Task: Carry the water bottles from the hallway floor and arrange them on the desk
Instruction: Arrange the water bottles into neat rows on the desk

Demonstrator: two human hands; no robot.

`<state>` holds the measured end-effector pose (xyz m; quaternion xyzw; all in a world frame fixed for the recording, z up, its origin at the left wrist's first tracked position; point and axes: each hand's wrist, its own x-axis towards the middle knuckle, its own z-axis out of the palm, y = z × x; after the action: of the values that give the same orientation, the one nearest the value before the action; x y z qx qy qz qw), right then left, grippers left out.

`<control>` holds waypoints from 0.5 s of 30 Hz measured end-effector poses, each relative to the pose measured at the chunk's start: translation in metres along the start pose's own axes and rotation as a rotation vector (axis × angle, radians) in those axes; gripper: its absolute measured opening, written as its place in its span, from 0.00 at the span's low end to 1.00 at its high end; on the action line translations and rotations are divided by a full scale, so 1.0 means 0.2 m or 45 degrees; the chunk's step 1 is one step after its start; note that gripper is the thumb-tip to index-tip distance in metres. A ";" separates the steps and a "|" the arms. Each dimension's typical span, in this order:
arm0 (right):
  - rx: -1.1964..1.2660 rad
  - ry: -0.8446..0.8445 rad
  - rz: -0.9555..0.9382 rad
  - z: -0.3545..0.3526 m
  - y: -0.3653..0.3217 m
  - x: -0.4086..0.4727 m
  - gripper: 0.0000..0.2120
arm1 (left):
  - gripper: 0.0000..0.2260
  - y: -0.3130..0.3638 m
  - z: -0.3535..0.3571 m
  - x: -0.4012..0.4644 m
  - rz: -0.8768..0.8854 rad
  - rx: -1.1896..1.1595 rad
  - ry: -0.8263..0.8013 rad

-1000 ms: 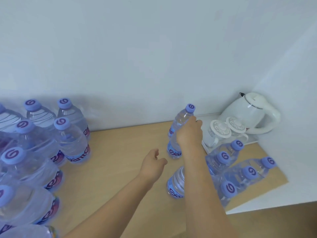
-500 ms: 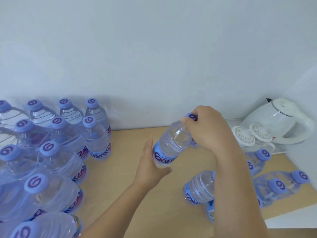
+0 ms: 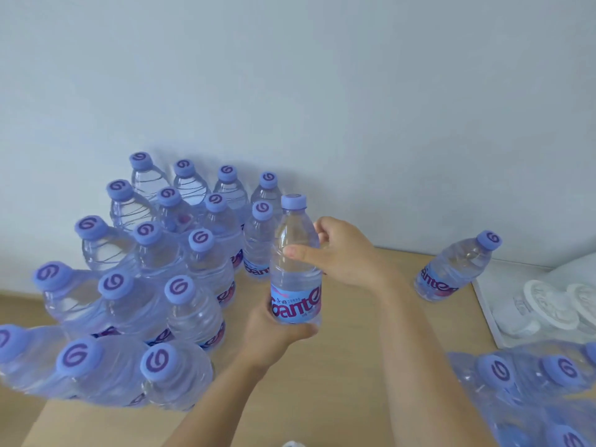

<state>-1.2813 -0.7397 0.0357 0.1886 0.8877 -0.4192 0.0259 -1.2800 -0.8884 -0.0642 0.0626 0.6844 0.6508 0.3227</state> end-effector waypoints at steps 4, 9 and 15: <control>0.034 0.006 -0.074 0.13 0.02 0.04 0.22 | 0.20 -0.03 -0.05 -0.02 -0.089 0.024 0.132; 0.168 0.139 -0.047 0.30 0.10 0.04 0.26 | 0.21 -0.08 -0.06 -0.02 -0.123 0.159 0.331; 0.323 0.225 0.005 0.46 0.14 0.06 0.27 | 0.27 -0.20 -0.03 0.01 -0.218 0.095 0.348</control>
<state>-1.2932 -0.7890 -0.0482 0.2283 0.8261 -0.5096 -0.0754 -1.2705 -0.8976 -0.1027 -0.0729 0.7485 0.5974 0.2784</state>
